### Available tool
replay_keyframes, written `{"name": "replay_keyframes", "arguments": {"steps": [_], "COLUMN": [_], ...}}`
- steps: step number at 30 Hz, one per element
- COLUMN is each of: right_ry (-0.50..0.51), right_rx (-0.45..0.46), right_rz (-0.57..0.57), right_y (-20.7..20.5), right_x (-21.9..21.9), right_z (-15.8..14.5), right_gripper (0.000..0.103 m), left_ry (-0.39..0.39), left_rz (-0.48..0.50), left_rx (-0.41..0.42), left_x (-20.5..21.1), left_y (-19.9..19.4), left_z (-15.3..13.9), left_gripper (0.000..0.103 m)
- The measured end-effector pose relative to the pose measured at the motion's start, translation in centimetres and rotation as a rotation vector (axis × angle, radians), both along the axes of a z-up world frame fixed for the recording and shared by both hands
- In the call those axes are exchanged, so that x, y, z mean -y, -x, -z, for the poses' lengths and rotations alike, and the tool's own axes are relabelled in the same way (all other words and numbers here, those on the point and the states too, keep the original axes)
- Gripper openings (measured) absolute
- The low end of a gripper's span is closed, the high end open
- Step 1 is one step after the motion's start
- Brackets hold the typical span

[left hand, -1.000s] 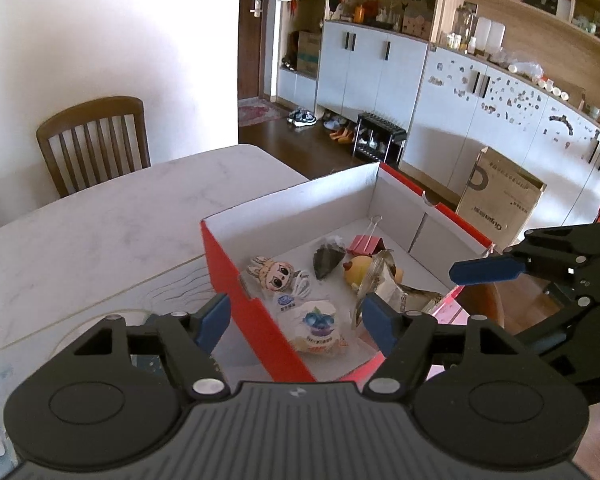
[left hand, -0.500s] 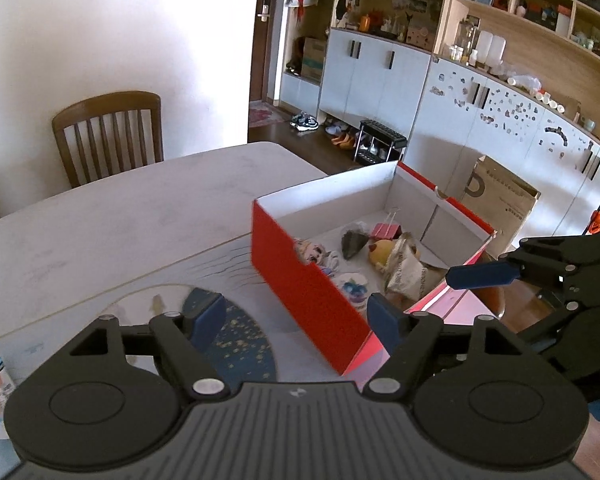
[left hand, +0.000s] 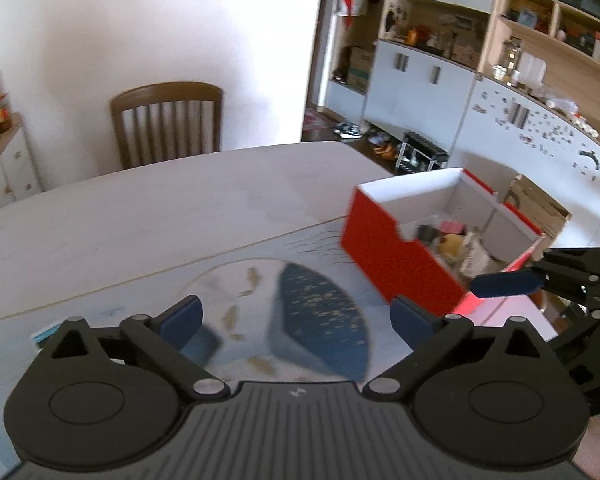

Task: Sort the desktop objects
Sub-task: 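Lift both tools out of the box and move back over the table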

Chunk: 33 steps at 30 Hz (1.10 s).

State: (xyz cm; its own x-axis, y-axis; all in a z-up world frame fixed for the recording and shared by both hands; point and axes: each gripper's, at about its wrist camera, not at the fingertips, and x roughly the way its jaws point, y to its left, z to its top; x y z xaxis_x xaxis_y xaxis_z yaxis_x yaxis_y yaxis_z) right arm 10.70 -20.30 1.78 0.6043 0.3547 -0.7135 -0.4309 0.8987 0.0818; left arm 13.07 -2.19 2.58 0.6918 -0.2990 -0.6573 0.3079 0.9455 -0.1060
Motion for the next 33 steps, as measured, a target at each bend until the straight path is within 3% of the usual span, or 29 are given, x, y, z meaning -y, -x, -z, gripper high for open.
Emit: {"name": "replay_keyframes", "arguments": {"steps": [17,33], "right_ry": [-0.013,0.034], "right_rx": [-0.021,-0.064], "right_rz": [-0.090,-0.152], "right_y": [0.1,-1.1], "right_x": [-9.8,-17.1], "right_z": [1.3,4.7], "right_gripper": [0.085,0.085], "left_ry": [-0.073,-0.164], "left_rz": [-0.206,-0.321], "left_rx": [-0.033,-0.102], "left_x": [-12.1,-16.5], "left_y": [-0.9,-4.5], "left_z": [2.9,7.8], "left_gripper": [0.103,0.103]}}
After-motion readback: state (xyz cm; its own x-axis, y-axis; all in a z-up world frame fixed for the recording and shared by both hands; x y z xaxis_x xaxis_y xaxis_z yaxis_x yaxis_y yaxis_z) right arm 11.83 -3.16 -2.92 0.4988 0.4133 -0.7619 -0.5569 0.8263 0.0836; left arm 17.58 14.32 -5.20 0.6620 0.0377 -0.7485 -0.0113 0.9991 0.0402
